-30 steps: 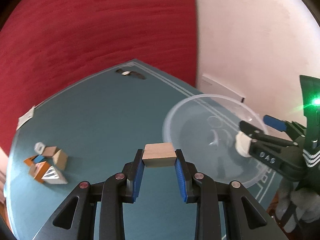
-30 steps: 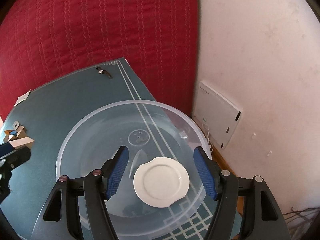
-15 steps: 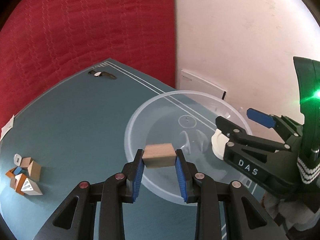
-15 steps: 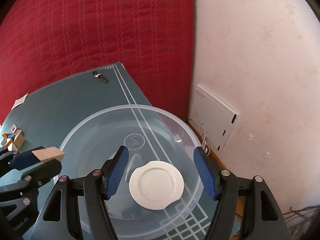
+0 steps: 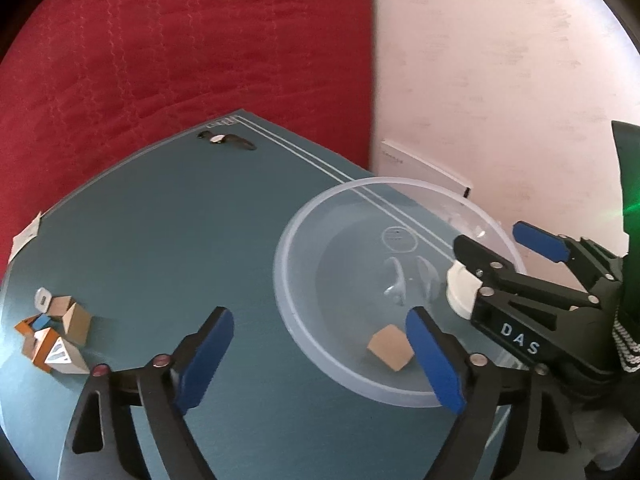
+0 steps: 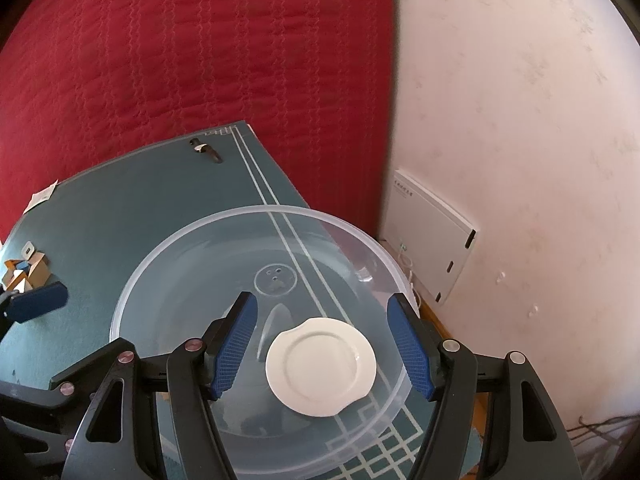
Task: Organize rigid objects
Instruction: 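Open the right gripper over the tub while the left releases the wood block, then withdraw both open grippers from the tub back toward the blocks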
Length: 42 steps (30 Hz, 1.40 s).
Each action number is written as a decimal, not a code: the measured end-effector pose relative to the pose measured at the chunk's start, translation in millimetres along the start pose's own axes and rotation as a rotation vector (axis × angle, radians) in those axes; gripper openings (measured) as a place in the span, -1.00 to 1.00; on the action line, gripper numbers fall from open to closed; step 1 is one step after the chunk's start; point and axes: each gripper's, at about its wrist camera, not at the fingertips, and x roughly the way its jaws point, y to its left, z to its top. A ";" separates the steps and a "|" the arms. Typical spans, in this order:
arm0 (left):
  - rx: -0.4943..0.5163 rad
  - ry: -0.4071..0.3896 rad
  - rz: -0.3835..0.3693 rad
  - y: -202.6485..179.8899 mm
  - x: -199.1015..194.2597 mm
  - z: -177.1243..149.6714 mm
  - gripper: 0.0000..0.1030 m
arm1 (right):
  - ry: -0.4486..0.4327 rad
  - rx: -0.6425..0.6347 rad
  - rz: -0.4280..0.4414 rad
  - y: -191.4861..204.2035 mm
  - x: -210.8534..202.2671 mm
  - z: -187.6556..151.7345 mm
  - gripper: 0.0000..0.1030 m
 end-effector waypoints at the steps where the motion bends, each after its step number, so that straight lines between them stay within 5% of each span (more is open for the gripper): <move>1: -0.005 0.002 0.002 2.4 0.7 -0.3 0.79 | 0.000 0.000 0.000 0.7 -0.8 -0.9 0.33; 11: -0.016 -0.016 0.070 12.2 0.1 -4.7 0.94 | 0.007 -0.022 0.003 8.3 -2.7 -4.6 0.33; 42: -0.141 -0.019 0.188 75.0 -16.4 -27.7 0.98 | 0.038 -0.155 0.015 55.5 -14.0 -24.6 0.39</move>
